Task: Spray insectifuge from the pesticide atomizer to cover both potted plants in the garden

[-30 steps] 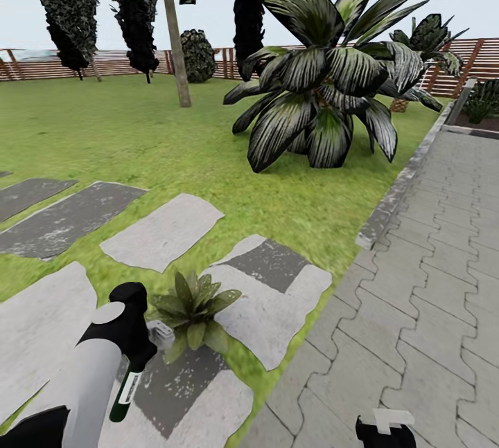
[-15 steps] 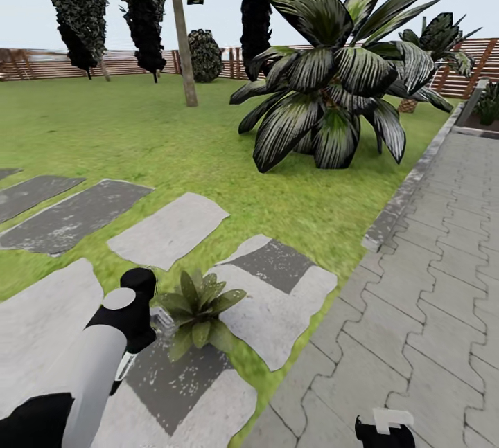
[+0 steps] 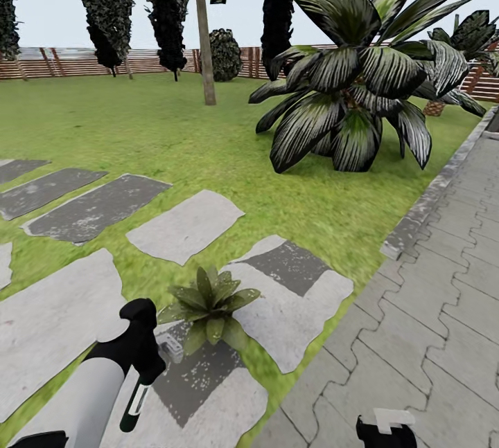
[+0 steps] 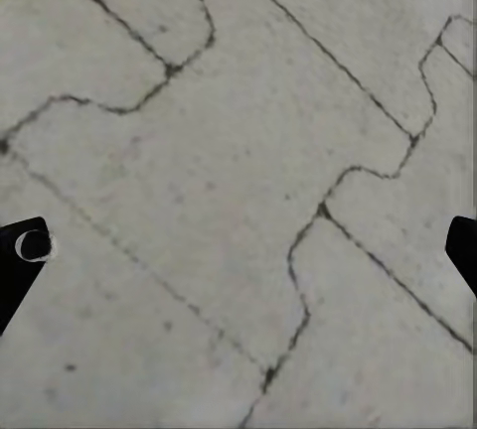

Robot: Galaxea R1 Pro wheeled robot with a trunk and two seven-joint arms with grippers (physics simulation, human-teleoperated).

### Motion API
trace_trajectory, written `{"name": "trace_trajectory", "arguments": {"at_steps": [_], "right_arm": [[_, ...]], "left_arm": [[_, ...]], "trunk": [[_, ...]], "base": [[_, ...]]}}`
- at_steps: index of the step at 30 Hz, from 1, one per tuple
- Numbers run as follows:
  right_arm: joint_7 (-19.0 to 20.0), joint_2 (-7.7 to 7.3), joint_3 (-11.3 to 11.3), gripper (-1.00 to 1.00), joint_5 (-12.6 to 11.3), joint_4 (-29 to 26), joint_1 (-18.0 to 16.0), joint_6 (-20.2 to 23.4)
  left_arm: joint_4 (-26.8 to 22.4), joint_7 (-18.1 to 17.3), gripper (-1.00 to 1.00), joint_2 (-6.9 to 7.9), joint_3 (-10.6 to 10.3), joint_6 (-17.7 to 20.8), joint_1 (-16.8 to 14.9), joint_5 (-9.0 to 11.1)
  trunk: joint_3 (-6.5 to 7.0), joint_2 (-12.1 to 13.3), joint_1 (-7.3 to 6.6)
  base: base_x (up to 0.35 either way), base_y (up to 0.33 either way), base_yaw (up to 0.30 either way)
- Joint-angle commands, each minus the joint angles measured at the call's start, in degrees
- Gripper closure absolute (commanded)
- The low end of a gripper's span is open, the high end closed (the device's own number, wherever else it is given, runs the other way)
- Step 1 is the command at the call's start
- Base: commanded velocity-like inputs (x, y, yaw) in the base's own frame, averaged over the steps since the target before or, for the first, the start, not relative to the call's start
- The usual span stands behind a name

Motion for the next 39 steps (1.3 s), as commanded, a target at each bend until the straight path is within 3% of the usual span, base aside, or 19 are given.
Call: {"name": "trace_trajectory", "arguments": {"at_steps": [1,12,20,24,30,39], "right_arm": [[-0.26,-0.04,-0.41,-1.0,0.6,0.11,-0.05,-0.2],[-0.3,0.13,-0.41,-1.0,0.61,0.17,-0.05,-0.16],[-0.34,0.2,-0.41,-1.0,0.6,0.19,-0.05,-0.16],[-0.34,0.21,-0.41,-1.0,0.59,0.19,-0.05,-0.16],[-0.34,0.21,-0.41,-1.0,0.6,0.19,-0.05,-0.16],[-0.34,0.18,-0.41,-1.0,0.53,0.19,-0.05,-0.16]], "left_arm": [[0.04,-0.53,1.0,-0.03,0.19,0.62,-0.03,-0.48],[0.13,-0.59,1.0,0.12,0.24,2.02,0.86,-0.4],[0.13,-0.6,1.0,0.42,0.35,2.04,0.94,-0.4],[0.13,-0.59,1.0,0.47,1.99,2.04,0.94,-0.4],[0.13,-0.52,1.0,0.7,3.3,2.04,0.94,-0.5],[-0.17,-0.52,1.0,0.22,2.95,2.1,0.94,-1.1]], "trunk": [[-0.05,-0.02,-0.01],[-0.05,-0.02,-0.01],[-0.05,-0.02,-0.01],[-0.05,-0.02,-0.01],[-0.05,-0.02,-0.01],[-0.05,-0.02,-0.01]], "base": [[0.05,-0.024,0.001],[0.17,-0.187,0.026],[0.106,-0.268,0.263],[0.134,-0.256,0.276],[0.174,-0.042,0.276],[0.005,-0.001,0.209]]}}
